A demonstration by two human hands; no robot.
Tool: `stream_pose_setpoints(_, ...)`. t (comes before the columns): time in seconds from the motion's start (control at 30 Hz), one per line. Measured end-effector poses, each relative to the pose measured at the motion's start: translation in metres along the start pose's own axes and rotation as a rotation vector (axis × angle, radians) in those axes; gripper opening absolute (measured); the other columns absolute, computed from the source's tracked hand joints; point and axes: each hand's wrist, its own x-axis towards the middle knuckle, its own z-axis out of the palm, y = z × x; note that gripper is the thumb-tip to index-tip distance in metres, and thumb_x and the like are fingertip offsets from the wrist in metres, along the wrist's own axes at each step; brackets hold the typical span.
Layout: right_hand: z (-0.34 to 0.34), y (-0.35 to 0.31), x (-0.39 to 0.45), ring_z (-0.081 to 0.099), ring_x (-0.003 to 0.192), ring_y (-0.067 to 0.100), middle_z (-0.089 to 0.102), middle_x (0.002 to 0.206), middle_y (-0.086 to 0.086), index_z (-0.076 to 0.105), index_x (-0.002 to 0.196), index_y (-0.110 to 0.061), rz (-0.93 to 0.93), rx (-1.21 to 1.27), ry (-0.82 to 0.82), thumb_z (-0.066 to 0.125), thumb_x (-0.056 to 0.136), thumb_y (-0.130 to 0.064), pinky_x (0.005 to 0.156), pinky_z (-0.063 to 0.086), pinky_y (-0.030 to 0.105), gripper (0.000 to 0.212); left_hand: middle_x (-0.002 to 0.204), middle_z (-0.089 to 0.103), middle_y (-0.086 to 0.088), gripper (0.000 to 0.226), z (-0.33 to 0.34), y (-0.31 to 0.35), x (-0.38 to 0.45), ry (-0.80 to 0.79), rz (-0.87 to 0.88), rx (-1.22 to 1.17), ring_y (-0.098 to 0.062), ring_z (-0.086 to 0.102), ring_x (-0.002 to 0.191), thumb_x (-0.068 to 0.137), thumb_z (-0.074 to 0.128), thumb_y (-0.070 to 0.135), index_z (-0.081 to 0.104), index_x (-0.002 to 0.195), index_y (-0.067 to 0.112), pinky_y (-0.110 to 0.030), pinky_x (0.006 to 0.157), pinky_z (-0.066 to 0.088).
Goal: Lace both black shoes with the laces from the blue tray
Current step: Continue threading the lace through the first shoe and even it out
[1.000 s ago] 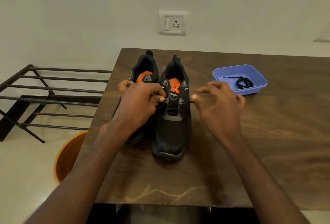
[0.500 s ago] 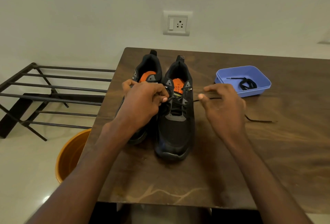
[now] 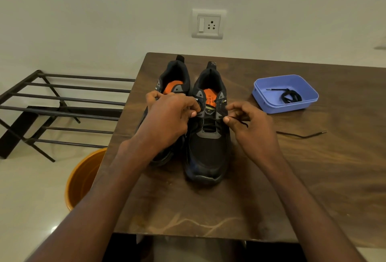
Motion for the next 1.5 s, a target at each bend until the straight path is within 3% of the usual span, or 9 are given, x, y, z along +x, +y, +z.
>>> stream_pose_setpoints(0.23, -0.003, 0.001, 0.0, 0.068, 0.083, 0.0, 0.074, 0.085, -0.015, 0.078, 0.095, -0.03, 0.105, 0.003, 0.049, 0.074, 0.093, -0.018, 0.081, 0.057, 0.025, 0.013, 0.102, 0.068, 0.014, 0.026, -0.004, 0.003, -0.001, -0.029, 0.04, 0.058, -0.009, 0.056, 0.108, 0.101, 0.062, 0.015, 0.074, 0.111, 0.036, -0.045, 0.1, 0.022)
stream_pose_setpoints(0.43, -0.013, -0.025, -0.011, 0.073, 0.076, 0.01, 0.074, 0.078, -0.002, 0.075, 0.104, -0.019, -0.11, 0.257, -0.004, 0.07, 0.096, -0.01, 0.069, 0.057, 0.017, 0.013, 0.114, 0.055, 0.016, 0.025, -0.001, -0.002, -0.007, 0.092, 0.064, 0.054, -0.006, 0.05, 0.116, 0.099, 0.063, 0.028, 0.066, 0.122, 0.037, -0.044, 0.109, 0.025)
stream_pose_setpoints(0.53, -0.017, -0.044, -0.02, 0.076, 0.08, 0.018, 0.078, 0.088, 0.005, 0.074, 0.108, -0.01, -0.14, 0.488, -0.115, 0.066, 0.097, -0.005, 0.066, 0.058, 0.022, 0.015, 0.098, 0.068, 0.009, 0.021, -0.001, 0.013, -0.01, 0.144, 0.019, -0.329, -0.008, 0.065, 0.096, 0.108, 0.05, 0.034, 0.068, 0.114, 0.025, -0.042, 0.092, 0.054)
stream_pose_setpoints(0.67, -0.019, -0.066, -0.026, 0.076, 0.095, 0.024, 0.079, 0.101, 0.009, 0.069, 0.113, -0.008, -0.098, 0.865, -0.118, 0.061, 0.097, -0.003, 0.077, 0.061, 0.029, 0.018, 0.11, 0.075, -0.01, 0.052, -0.006, 0.048, -0.018, -0.102, -0.172, -1.043, -0.022, 0.073, 0.104, 0.111, 0.027, 0.046, 0.066, 0.129, 0.015, -0.039, 0.094, 0.06)
stream_pose_setpoints(0.83, -0.029, -0.059, -0.019, 0.074, 0.107, 0.029, 0.077, 0.113, 0.014, 0.066, 0.117, -0.006, 0.055, 1.082, 0.022, 0.066, 0.092, -0.007, 0.089, 0.062, 0.035, 0.025, 0.106, 0.077, -0.014, 0.047, -0.012, 0.048, -0.017, -0.399, -0.103, -1.054, -0.029, 0.071, 0.073, 0.109, 0.04, 0.046, 0.046, 0.147, 0.019, -0.036, 0.073, 0.055)
stream_pose_setpoints(1.0, -0.043, -0.024, -0.005, 0.077, 0.084, 0.02, 0.078, 0.092, 0.008, 0.069, 0.117, -0.013, 0.356, 0.676, 0.377, 0.063, 0.098, -0.007, 0.076, 0.061, 0.033, 0.021, 0.079, 0.068, -0.009, 0.032, -0.019, 0.03, -0.012, -0.302, -0.137, -1.055, -0.014, 0.053, 0.058, 0.107, 0.054, 0.015, 0.056, 0.139, 0.016, -0.023, 0.058, 0.048)
stream_pose_setpoints(1.13, -0.037, 0.0, -0.002, 0.06, 0.118, 0.026, 0.065, 0.12, 0.004, 0.066, 0.125, -0.024, 0.289, -0.184, 0.344, 0.068, 0.088, -0.018, 0.1, 0.049, 0.041, 0.038, 0.074, 0.067, -0.005, 0.02, -0.016, 0.023, -0.005, -0.09, -0.19, -1.019, -0.013, 0.05, 0.054, 0.106, 0.054, 0.012, 0.06, 0.125, 0.008, -0.022, 0.056, 0.045)
stream_pose_setpoints(1.33, -0.007, -0.043, -0.015, 0.07, 0.1, 0.002, 0.076, 0.101, -0.012, 0.074, 0.11, -0.027, -0.152, 0.334, -0.027, 0.069, 0.098, -0.021, 0.086, 0.056, 0.019, 0.015, 0.074, 0.069, -0.013, 0.016, -0.002, 0.033, -0.001, -0.049, -0.126, -0.891, -0.011, 0.054, 0.052, 0.102, 0.064, 0.014, 0.06, 0.115, 0.005, -0.023, 0.051, 0.046)
stream_pose_setpoints(1.5, -0.009, -0.026, -0.012, 0.068, 0.081, -0.004, 0.073, 0.081, -0.017, 0.072, 0.087, -0.036, -0.018, 0.227, 0.207, 0.075, 0.093, -0.019, 0.07, 0.051, 0.008, 0.018, 0.077, 0.073, -0.01, 0.007, 0.005, 0.025, 0.002, 0.073, -0.119, -0.814, -0.009, 0.06, 0.057, 0.102, 0.062, 0.009, 0.066, 0.107, 0.005, -0.014, 0.055, 0.047)
